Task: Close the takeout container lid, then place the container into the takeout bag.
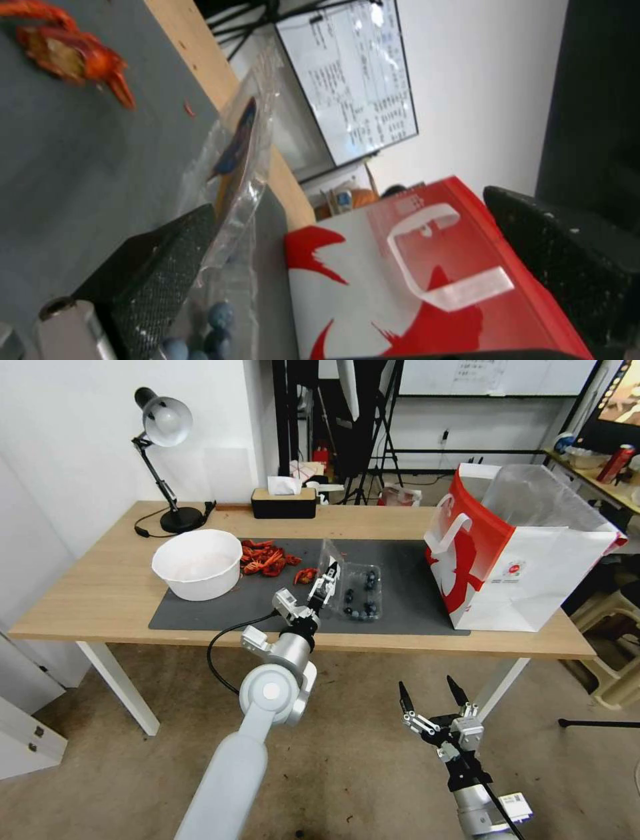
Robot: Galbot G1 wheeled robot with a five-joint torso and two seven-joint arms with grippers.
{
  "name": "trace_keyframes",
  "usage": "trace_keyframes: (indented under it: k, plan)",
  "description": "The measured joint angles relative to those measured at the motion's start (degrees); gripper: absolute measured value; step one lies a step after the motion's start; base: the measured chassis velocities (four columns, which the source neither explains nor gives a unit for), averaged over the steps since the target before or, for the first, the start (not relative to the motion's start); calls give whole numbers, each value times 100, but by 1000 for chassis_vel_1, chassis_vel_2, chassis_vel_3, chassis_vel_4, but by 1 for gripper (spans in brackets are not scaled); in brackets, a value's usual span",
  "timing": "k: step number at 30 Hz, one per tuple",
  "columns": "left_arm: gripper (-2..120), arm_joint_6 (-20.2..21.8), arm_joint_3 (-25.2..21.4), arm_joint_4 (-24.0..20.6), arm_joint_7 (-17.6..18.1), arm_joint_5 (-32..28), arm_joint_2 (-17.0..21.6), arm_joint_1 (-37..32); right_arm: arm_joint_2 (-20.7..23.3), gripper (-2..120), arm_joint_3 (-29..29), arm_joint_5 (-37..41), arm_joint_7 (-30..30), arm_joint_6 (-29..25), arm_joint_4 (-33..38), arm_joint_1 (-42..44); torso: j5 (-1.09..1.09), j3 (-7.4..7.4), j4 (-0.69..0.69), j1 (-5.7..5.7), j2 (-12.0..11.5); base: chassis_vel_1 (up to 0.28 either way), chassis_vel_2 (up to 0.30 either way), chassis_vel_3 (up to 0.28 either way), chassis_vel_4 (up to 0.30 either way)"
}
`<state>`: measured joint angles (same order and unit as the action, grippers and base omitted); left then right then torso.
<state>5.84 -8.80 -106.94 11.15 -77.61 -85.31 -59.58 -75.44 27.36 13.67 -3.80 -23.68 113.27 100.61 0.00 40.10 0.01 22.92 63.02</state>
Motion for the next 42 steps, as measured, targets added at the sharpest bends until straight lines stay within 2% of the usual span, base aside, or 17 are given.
trace_keyframes:
  k: [7, 18, 29, 33, 35, 36, 39, 40, 42]
  plan:
    - [100, 176, 60, 144, -144, -123, 73, 144, 112, 100, -24, -148, 17, -25, 65, 62, 0, 0, -1, 0, 0, 0, 0, 0, 0]
    - [100, 373, 65, 313, -620, -502, 171, 308, 112, 100, -89, -334, 56, -55, 62, 57, 0, 0, -1, 0, 0, 0, 0, 0, 0]
    - [97, 570, 181, 452, -675, -785, 244, 564, 46, 100, -136, -403, 61, -44, 56, 49, 0, 0, -1, 0, 0, 0, 0, 0, 0]
    - [95, 636, 306, 597, -617, -832, 250, 716, 47, 100, -118, -403, 63, -46, 55, 58, -1, 0, -1, 0, 0, 0, 0, 0, 0]
    - [87, 639, 366, 753, -501, -903, 219, 854, 34, 100, -110, -412, 67, -49, 52, 62, 0, 0, -1, 0, 0, 0, 0, 0, 0]
    - [87, 639, 366, 753, -501, -903, 219, 854, 34, 100, -110, -412, 67, -49, 52, 62, 0, 0, -1, 0, 0, 0, 0, 0, 0]
    - [72, 673, 441, 970, -185, -1007, 172, 1040, -7, 100, -109, -445, 68, -54, 52, 68, 0, 0, -1, 0, 0, 0, 0, 0, 0]
    - [72, 673, 441, 970, -185, -1007, 172, 1040, -7, 100, -109, -445, 68, -54, 52, 68, 0, 0, -1, 0, 0, 0, 0, 0, 0]
    - [63, 720, 520, 1078, 61, -1008, 165, 1137, -33, 100, -109, -462, 69, -55, 51, 69, 0, 1, -1, 0, 0, 0, 0, 0, 0]
